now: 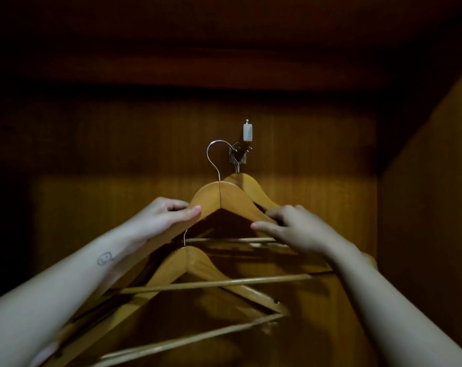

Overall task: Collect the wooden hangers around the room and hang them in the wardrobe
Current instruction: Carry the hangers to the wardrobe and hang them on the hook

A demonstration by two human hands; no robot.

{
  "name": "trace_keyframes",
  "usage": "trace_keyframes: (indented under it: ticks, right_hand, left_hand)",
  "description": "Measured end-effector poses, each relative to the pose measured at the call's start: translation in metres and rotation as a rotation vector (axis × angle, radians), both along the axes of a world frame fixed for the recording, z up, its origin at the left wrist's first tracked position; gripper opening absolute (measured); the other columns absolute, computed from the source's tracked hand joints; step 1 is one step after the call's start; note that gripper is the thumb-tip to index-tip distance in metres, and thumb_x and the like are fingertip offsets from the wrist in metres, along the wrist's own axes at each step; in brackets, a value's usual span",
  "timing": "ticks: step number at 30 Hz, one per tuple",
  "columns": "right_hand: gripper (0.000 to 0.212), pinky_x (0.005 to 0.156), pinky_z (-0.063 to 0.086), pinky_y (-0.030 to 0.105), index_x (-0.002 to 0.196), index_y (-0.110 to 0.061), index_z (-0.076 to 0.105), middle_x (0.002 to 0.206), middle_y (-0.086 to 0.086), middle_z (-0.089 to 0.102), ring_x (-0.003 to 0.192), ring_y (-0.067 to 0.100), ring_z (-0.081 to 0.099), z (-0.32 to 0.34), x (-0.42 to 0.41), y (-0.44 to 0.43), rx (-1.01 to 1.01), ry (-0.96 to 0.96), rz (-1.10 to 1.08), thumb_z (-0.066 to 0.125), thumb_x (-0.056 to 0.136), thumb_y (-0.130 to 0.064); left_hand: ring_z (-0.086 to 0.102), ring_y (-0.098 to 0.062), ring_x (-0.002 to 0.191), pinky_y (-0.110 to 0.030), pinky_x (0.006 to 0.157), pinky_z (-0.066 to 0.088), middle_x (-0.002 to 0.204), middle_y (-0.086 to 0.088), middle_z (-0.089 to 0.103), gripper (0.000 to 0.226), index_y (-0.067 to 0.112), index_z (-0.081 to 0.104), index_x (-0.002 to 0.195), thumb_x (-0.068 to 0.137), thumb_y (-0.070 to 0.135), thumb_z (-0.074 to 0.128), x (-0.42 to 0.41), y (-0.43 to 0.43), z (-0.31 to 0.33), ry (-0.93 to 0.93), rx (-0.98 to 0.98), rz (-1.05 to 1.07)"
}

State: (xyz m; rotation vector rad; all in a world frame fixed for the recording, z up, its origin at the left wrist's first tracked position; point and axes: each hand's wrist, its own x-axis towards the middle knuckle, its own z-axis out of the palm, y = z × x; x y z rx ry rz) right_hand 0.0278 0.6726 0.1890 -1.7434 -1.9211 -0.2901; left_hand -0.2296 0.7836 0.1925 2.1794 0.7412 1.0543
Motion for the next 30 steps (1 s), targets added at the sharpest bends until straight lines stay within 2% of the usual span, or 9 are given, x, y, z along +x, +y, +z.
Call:
trace_keyframes:
  ticks: [2, 5, 7, 11, 13, 16, 19, 24, 30]
  right_hand:
    - [0.035, 0.050, 0.037, 0.028, 0.078, -0.035, 0.057, 0.062, -0.004, 0.054, 0.053, 0.011, 0.051, 0.006, 0.001, 0.004, 0.001, -0.001, -0.005, 0.045, 0.084, -0.067]
    - [0.039, 0.049, 0.036, 0.027, 0.085, -0.033, 0.063, 0.064, -0.004, 0.056, 0.054, 0.010, 0.051, 0.012, 0.003, 0.010, 0.014, 0.002, -0.018, 0.045, 0.085, -0.068]
    - [0.045, 0.050, 0.036, 0.026, 0.096, -0.031, 0.066, 0.065, -0.005, 0.058, 0.054, 0.009, 0.051, 0.015, 0.005, 0.010, 0.035, -0.009, -0.038, 0.044, 0.084, -0.069]
    - [0.044, 0.051, 0.037, 0.026, 0.096, -0.035, 0.064, 0.066, -0.005, 0.060, 0.058, 0.009, 0.055, 0.018, 0.007, 0.010, 0.073, -0.058, -0.061, 0.041, 0.084, -0.071]
    - [0.039, 0.051, 0.037, 0.026, 0.086, -0.037, 0.061, 0.065, -0.005, 0.060, 0.057, 0.009, 0.055, 0.020, 0.008, 0.010, 0.083, -0.058, -0.056, 0.042, 0.084, -0.071]
    - [0.036, 0.051, 0.038, 0.027, 0.072, -0.041, 0.056, 0.062, -0.006, 0.059, 0.054, 0.009, 0.053, 0.020, 0.012, 0.010, 0.095, -0.025, -0.049, 0.042, 0.082, -0.072]
    - [0.036, 0.050, 0.038, 0.025, 0.073, -0.040, 0.055, 0.063, -0.005, 0.060, 0.053, 0.009, 0.054, 0.016, 0.016, 0.006, 0.093, -0.010, -0.051, 0.041, 0.081, -0.072]
    - [0.035, 0.049, 0.038, 0.024, 0.068, -0.038, 0.048, 0.061, -0.007, 0.057, 0.052, 0.009, 0.053, 0.001, 0.021, -0.001, 0.093, -0.015, -0.055, 0.042, 0.084, -0.069]
    - [0.037, 0.050, 0.038, 0.022, 0.075, -0.040, 0.050, 0.063, -0.006, 0.058, 0.053, 0.006, 0.054, -0.007, 0.030, -0.002, 0.108, -0.015, -0.097, 0.038, 0.080, -0.075]
  left_hand:
    - [0.067, -0.009, 0.072, -0.024, 0.068, 0.046, 0.076, 0.008, 0.074, 0.067, 0.022, 0.076, 0.093, 0.056, 0.077, 0.066, 0.002, 0.003, 0.005, -0.004, -0.007, 0.013]
    - [0.067, -0.007, 0.070, -0.023, 0.068, 0.046, 0.077, 0.007, 0.074, 0.090, 0.024, 0.076, 0.091, 0.032, 0.091, 0.063, 0.006, 0.009, 0.012, 0.009, 0.018, 0.008]
    - [0.068, -0.006, 0.073, -0.022, 0.070, 0.047, 0.082, 0.007, 0.074, 0.093, 0.026, 0.076, 0.091, 0.027, 0.092, 0.062, 0.008, 0.012, 0.016, 0.013, 0.038, -0.011]
    - [0.067, -0.002, 0.069, -0.018, 0.066, 0.046, 0.079, 0.006, 0.074, 0.097, 0.023, 0.075, 0.094, 0.027, 0.092, 0.062, 0.011, 0.017, 0.022, 0.023, 0.059, -0.043]
    - [0.064, 0.001, 0.063, -0.014, 0.060, 0.044, 0.072, 0.010, 0.072, 0.096, 0.023, 0.075, 0.095, 0.029, 0.092, 0.062, 0.012, 0.017, 0.025, 0.030, 0.079, -0.056]
    - [0.065, 0.003, 0.065, -0.011, 0.059, 0.044, 0.077, 0.012, 0.073, 0.083, 0.032, 0.077, 0.085, 0.030, 0.092, 0.062, 0.016, 0.016, 0.029, 0.028, 0.081, -0.080]
    - [0.067, 0.001, 0.071, -0.010, 0.060, 0.045, 0.083, 0.010, 0.074, 0.082, 0.031, 0.076, 0.085, 0.031, 0.091, 0.062, 0.020, 0.016, 0.031, 0.031, 0.087, -0.104]
    - [0.068, -0.006, 0.071, -0.021, 0.068, 0.047, 0.082, 0.005, 0.074, 0.084, 0.027, 0.076, 0.092, 0.036, 0.088, 0.065, 0.028, 0.023, 0.020, 0.052, 0.067, -0.130]
    - [0.069, -0.008, 0.072, -0.017, 0.064, 0.048, 0.085, 0.002, 0.075, 0.087, 0.026, 0.074, 0.098, 0.036, 0.087, 0.066, 0.039, 0.027, 0.016, 0.062, 0.045, -0.168]
